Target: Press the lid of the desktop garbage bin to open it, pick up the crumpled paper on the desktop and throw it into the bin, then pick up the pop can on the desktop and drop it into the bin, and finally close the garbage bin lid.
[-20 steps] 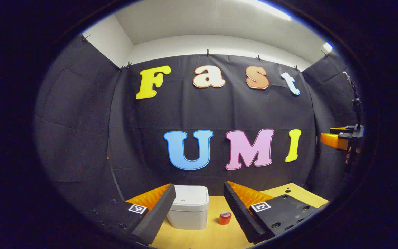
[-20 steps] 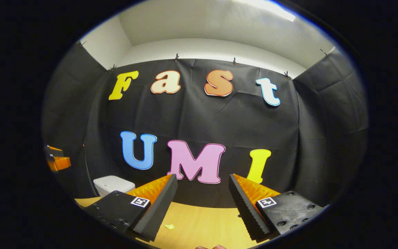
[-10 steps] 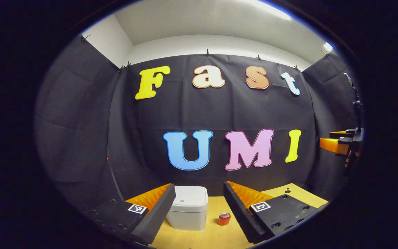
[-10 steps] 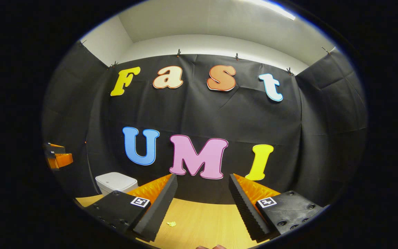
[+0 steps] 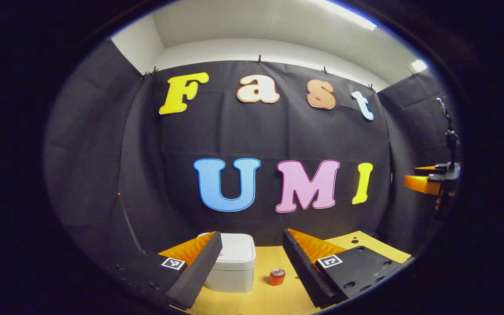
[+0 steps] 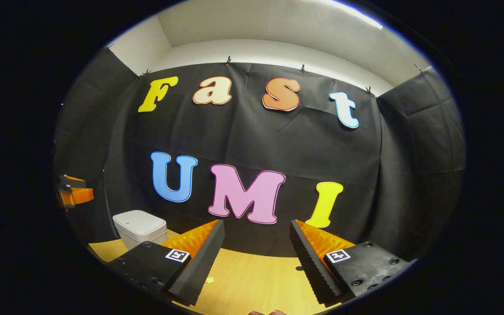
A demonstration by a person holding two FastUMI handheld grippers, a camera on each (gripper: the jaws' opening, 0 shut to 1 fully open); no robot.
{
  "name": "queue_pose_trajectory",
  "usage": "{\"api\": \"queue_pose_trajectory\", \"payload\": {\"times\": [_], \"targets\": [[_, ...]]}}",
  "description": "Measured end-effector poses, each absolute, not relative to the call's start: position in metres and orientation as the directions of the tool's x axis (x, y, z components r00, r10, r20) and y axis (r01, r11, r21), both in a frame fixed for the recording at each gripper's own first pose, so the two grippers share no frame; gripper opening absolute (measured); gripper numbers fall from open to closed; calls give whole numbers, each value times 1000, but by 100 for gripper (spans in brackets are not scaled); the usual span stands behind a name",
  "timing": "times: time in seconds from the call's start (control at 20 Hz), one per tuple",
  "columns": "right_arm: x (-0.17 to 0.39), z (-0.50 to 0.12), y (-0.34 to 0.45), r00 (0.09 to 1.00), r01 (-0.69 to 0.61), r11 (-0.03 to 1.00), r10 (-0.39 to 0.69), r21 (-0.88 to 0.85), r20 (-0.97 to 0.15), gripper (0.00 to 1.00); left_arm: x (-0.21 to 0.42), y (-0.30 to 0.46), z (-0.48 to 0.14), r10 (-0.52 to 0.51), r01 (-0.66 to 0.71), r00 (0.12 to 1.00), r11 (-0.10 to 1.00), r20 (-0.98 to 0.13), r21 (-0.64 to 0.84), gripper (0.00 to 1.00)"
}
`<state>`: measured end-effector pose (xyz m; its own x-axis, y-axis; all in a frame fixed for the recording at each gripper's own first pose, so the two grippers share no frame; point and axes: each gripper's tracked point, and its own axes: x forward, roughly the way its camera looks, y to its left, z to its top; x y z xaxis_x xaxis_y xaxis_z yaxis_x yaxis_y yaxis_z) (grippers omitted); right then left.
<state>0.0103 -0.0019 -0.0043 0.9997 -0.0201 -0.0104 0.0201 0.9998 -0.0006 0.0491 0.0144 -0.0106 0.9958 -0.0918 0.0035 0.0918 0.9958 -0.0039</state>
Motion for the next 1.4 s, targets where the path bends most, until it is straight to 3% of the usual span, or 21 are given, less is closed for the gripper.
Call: {"api": "queue_pose_trajectory", "payload": {"times": [0.05, 0.1, 0.15, 0.6, 1.0, 1.05, 1.15, 1.2, 1.25, 1.35, 1.4], "targets": [[12, -1, -2, 1000, 21, 1000, -21, -5, -6, 96, 53, 16, -5, -94, 94, 995, 996, 13, 1, 93], [11, 1, -2, 1000, 19, 1000, -19, -5, -4, 100, 56, 18, -3, -92, 92, 996, 996, 22, 9, 93], [10, 4, -2, 1000, 19, 1000, -19, 0, -1, 96, 60, 20, 0, -92, 91, 995, 996, 26, 10, 93], [5, 19, -10, 999, 47, 999, -47, 1, 4, 96, 92, 36, 6, -114, 114, 993, 993, 2, -30, 93], [-18, 9, -20, 992, 121, 992, -121, -22, -28, 96, 166, 58, -24, -178, 176, 976, 984, -127, -23, 93], [-21, 8, -23, 990, 133, 991, -134, -21, -35, 96, 173, 60, -28, -178, 178, 975, 984, -133, -12, 81], [-29, 8, -33, 985, 168, 985, -169, -29, -34, 100, 183, 55, -34, -211, 208, 969, 977, -132, -38, 66], [-32, 9, -38, 982, 185, 982, -186, -37, -31, 96, 187, 54, -38, -218, 212, 967, 976, -135, -57, 61], [-35, 9, -41, 979, 200, 979, -202, -44, -30, 96, 192, 54, -43, -219, 212, 965, 975, -145, -65, 45], [-39, 5, -47, 974, 222, 974, -224, -51, -41, 96, 200, 51, -49, -234, 229, 959, 972, -159, -45, 28], [-41, 2, -47, 972, 227, 973, -229, -50, -50, 96, 205, 49, -51, -239, 237, 957, 971, -163, -32, 25]]}}
